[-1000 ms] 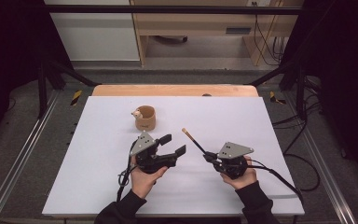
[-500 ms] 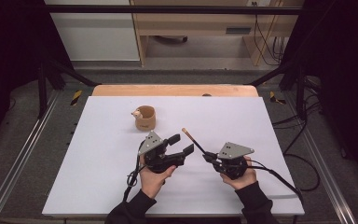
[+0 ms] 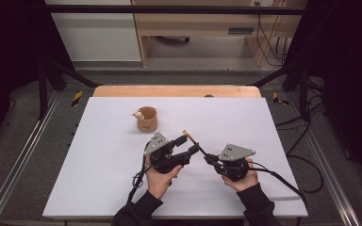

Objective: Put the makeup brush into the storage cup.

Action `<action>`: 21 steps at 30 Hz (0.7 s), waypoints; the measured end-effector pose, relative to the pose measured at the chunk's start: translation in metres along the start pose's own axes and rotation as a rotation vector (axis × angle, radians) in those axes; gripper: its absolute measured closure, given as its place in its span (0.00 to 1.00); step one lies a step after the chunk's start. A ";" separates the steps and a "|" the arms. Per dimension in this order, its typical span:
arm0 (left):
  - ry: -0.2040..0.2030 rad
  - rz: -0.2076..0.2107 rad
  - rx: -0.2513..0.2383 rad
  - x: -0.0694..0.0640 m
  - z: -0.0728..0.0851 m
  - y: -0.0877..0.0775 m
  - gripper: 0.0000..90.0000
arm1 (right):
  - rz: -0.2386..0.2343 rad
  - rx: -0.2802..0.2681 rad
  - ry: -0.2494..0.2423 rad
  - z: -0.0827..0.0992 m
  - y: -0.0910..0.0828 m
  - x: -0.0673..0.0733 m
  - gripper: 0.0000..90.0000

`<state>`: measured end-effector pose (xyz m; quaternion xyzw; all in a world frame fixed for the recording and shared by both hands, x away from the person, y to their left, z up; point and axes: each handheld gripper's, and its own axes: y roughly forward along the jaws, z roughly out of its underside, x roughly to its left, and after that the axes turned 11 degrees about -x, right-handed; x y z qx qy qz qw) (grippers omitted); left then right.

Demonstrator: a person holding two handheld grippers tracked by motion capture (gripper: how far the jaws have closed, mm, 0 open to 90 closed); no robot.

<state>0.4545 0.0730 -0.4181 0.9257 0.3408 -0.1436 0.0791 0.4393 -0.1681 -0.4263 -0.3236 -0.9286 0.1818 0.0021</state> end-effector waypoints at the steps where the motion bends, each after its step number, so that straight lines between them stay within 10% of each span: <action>1: 0.000 0.001 -0.001 0.000 0.000 0.001 0.43 | 0.000 0.000 0.002 0.000 0.000 0.000 0.94; 21: -0.039 -0.036 0.003 -0.001 0.005 0.005 0.70 | -0.012 -0.006 0.013 0.001 0.003 0.003 0.95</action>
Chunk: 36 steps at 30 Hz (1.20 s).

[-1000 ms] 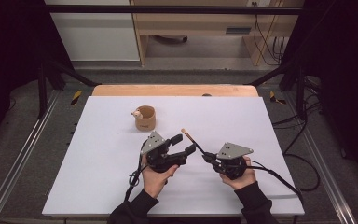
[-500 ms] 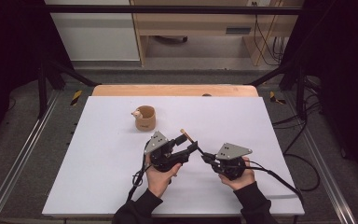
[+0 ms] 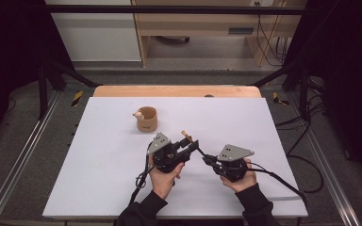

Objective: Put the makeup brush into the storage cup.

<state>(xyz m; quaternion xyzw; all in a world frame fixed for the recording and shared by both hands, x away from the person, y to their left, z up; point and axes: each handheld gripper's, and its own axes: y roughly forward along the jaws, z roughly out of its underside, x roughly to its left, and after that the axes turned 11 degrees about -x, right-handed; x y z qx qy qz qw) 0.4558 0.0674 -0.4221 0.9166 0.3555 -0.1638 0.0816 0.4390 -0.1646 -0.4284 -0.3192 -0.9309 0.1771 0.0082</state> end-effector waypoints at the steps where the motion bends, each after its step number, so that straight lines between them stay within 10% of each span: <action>1: 0.000 0.000 0.000 0.000 0.000 0.000 0.71 | 0.000 0.000 0.000 0.000 0.000 0.000 0.95; 36: -0.066 0.034 -0.013 -0.004 -0.001 -0.004 0.90 | -0.011 0.010 0.017 0.005 0.008 0.003 0.94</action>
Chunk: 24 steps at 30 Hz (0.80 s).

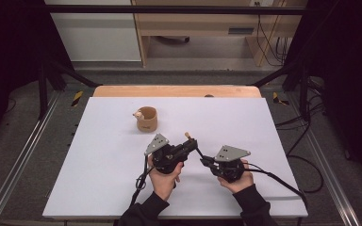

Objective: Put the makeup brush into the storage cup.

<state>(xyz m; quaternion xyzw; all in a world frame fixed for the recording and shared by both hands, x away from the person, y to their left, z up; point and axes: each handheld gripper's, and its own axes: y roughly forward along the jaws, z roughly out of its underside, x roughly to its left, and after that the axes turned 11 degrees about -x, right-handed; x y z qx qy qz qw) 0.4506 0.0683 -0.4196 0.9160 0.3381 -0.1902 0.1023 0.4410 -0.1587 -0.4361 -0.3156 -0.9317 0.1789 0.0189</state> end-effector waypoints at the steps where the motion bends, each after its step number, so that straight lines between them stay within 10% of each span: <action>1: -0.002 0.004 0.001 0.000 0.000 0.000 0.91 | -0.001 0.000 0.001 0.000 0.000 0.000 0.94; 15: 0.060 0.010 0.023 -0.006 -0.002 0.000 0.93 | -0.004 -0.001 0.013 0.000 0.001 0.001 0.91; 24: 0.108 -0.021 0.029 0.004 -0.013 -0.009 0.93 | 0.045 -0.026 0.032 -0.005 -0.008 -0.002 0.55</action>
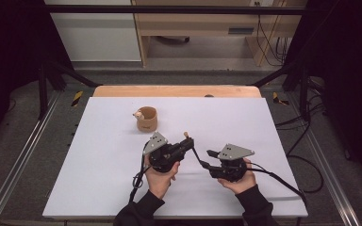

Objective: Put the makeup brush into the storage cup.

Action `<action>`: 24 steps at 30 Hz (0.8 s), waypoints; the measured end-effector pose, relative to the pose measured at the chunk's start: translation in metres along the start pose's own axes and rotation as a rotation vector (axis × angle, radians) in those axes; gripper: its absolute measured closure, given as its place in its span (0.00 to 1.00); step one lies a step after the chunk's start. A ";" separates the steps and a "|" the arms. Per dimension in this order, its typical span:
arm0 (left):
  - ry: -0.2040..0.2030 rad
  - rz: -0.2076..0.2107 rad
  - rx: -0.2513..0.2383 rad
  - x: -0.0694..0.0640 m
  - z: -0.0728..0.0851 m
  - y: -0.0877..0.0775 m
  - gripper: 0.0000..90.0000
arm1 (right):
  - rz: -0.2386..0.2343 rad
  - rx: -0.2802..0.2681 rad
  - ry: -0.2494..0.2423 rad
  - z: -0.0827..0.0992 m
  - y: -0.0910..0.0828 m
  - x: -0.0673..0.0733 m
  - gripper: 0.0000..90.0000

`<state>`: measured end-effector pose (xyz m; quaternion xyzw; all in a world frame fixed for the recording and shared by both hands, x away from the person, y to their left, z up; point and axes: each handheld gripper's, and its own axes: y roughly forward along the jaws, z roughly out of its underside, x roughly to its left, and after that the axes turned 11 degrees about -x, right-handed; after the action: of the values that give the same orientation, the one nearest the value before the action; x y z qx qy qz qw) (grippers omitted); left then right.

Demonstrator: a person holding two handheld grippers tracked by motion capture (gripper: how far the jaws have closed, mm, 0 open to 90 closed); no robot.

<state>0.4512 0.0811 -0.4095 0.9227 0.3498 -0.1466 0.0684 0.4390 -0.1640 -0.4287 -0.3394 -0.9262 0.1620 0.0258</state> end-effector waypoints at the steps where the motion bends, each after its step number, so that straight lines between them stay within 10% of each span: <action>1: 0.006 -0.004 0.000 0.001 -0.002 -0.002 0.93 | 0.009 -0.001 -0.004 0.000 -0.001 0.000 0.52; 24: 0.082 -0.096 0.007 0.035 -0.034 -0.042 0.93 | 0.185 -0.074 0.055 -0.012 -0.032 -0.015 0.23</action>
<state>0.4560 0.1426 -0.3894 0.9103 0.3957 -0.1131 0.0438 0.4324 -0.1931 -0.4068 -0.4284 -0.8953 0.1198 0.0235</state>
